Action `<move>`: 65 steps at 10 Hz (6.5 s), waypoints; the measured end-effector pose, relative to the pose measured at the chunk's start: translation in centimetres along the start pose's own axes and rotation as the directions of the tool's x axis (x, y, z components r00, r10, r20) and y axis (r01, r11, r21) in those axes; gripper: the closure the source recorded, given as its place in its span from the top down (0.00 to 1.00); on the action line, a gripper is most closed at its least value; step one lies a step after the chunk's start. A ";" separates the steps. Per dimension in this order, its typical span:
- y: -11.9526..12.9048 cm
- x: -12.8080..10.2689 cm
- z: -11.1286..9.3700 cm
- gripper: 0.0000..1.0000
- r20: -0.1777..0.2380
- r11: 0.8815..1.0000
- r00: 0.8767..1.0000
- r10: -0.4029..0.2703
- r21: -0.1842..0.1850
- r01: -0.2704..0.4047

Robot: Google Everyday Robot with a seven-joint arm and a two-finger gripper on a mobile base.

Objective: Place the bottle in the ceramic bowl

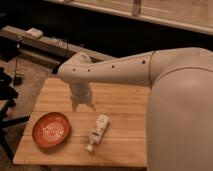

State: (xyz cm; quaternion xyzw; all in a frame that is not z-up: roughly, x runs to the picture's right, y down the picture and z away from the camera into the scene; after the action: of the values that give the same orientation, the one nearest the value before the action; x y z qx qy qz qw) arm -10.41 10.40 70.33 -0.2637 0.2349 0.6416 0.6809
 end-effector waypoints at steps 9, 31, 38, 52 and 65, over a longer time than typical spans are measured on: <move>-2.9 1.9 4.5 0.65 -0.041 0.994 0.999 0.020 0.105 -0.016; -6.7 3.7 15.0 0.65 -0.248 0.994 0.965 0.086 -0.037 -0.098; -6.3 4.0 15.9 0.25 -0.320 0.997 0.947 0.023 -0.059 -0.044; 13.7 3.6 5.4 0.03 -0.185 0.815 0.796 -0.577 -0.194 0.546; 18.7 1.9 7.8 0.80 -0.073 0.702 0.713 -0.698 -0.264 0.661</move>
State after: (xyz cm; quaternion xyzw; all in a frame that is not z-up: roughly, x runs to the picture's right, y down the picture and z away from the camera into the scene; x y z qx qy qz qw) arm -29.04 17.64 73.88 -0.4577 0.1049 0.3415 0.8142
